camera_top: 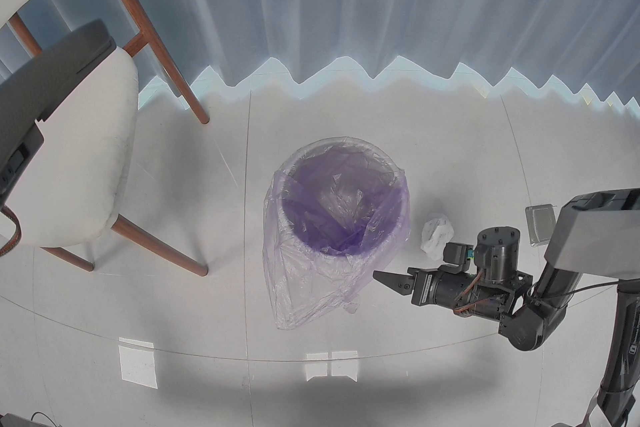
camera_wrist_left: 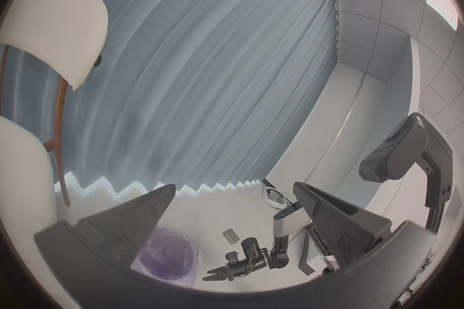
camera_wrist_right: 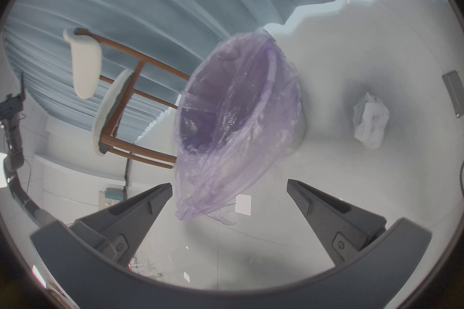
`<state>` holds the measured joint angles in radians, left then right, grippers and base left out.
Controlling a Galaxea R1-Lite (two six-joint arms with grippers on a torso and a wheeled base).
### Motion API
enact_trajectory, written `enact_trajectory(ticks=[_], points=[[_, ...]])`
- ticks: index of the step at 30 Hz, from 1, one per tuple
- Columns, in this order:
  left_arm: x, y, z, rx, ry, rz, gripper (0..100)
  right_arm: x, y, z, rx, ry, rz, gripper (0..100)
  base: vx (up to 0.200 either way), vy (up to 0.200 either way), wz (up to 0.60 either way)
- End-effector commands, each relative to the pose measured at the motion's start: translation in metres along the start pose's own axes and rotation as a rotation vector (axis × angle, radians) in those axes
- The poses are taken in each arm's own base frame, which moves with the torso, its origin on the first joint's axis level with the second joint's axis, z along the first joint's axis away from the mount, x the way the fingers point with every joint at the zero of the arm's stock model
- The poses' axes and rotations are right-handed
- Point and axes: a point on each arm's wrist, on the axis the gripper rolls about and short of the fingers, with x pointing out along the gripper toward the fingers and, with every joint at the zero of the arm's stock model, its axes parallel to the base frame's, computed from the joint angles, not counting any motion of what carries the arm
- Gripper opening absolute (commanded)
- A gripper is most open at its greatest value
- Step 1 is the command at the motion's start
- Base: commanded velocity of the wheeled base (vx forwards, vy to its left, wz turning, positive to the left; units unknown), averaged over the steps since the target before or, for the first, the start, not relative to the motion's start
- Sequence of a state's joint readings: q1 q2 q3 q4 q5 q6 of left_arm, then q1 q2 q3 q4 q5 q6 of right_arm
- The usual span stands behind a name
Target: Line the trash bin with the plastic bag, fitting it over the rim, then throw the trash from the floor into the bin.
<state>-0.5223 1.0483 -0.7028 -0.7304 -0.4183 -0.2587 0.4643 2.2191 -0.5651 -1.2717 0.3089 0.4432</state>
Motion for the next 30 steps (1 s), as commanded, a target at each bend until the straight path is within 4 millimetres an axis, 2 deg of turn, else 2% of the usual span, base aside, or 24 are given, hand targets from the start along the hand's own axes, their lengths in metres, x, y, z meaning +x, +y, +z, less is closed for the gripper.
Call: enact_trajectory(ticks=[1, 4, 6, 10, 19, 22, 24, 26, 30], points=[[0.001, 0.0, 0.007, -0.005, -0.021, 0.002, 100, -0.016, 0.045, 0.098, 0.019, -0.061, -0.12, 100, 0.0, 0.0, 0.0], [-0.014, -0.006, 0.007, -0.063, -0.007, 0.016, 100, -0.008, 0.049, 0.117, 0.035, 0.001, -0.236, 100, 0.0, 0.0, 0.0], [-0.019, -0.007, 0.009, -0.074, 0.011, 0.033, 100, -0.005, 0.05, 0.122, 0.04, 0.019, -0.253, 100, 0.0, 0.0, 0.0], [-0.035, -0.015, 0.016, -0.099, 0.075, 0.062, 100, -0.005, 0.057, 0.131, 0.036, 0.015, -0.252, 100, 0.2, 0.0, 0.0], [-0.036, -0.019, 0.025, -0.088, 0.054, 0.051, 100, -0.009, 0.069, 0.134, 0.029, 0.059, -0.345, 100, 0.178, 0.0, 0.0], [-0.037, -0.02, 0.027, -0.081, 0.04, 0.045, 100, -0.011, 0.08, 0.127, 0.025, 0.142, -0.363, 100, 0.0, 0.0, 0.0], [-0.037, -0.02, 0.027, -0.081, 0.04, 0.045, 100, -0.011, 0.08, 0.127, 0.025, 0.142, -0.363, 100, 0.0, 0.0, 0.0], [-0.037, -0.019, 0.025, -0.082, 0.048, 0.049, 100, -0.004, 0.084, 0.11, 0.018, 0.274, -0.43, 100, 0.0, 0.0, 0.0], [-0.039, -0.02, 0.022, -0.086, 0.056, 0.051, 100, 0.003, 0.089, 0.09, -0.004, 0.368, -0.463, 100, 0.0, 0.0, 0.0]])
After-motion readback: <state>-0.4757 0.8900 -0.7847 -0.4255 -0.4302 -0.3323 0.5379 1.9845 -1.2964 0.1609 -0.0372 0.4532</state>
